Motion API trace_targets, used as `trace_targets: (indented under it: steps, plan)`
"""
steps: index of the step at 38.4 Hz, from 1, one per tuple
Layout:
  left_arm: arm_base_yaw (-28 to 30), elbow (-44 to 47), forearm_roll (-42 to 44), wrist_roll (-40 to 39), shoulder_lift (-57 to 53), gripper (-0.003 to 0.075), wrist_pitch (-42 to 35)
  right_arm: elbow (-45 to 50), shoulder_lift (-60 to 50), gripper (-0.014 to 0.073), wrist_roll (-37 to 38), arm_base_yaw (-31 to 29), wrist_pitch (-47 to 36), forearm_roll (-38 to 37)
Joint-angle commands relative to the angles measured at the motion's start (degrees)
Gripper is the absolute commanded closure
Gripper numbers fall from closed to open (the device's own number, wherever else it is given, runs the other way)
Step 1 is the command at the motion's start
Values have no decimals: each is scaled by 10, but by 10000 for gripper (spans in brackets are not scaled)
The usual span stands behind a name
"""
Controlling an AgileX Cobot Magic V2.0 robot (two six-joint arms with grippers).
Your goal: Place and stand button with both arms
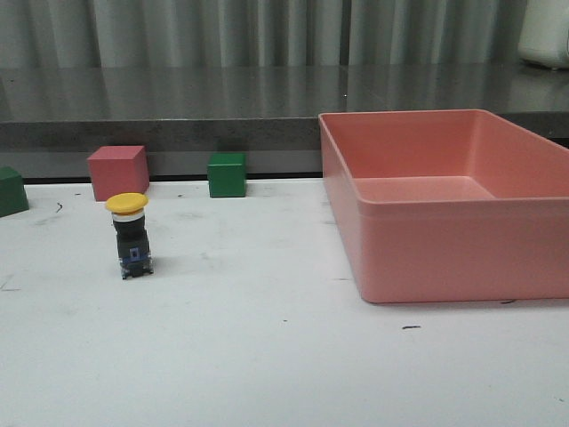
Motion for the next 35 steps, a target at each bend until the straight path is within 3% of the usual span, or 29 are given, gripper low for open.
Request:
trace_targets:
  steps: [1, 11, 19, 35]
  plan:
    - [31, 25, -7, -16, -37, 740, -66, -15, 4, 657, -5, -4, -49, -10]
    - [144, 126, -12, -60, -148, 740, -66, -15, 4, 657, -5, -4, -49, -10]
    - [231, 167, -19, -60, -147, 740, -69, -15, 4, 657, -5, -4, -49, -10]
    - [252, 238, -19, -60, -147, 740, -121, -15, 4, 657, -5, -4, -49, -10]
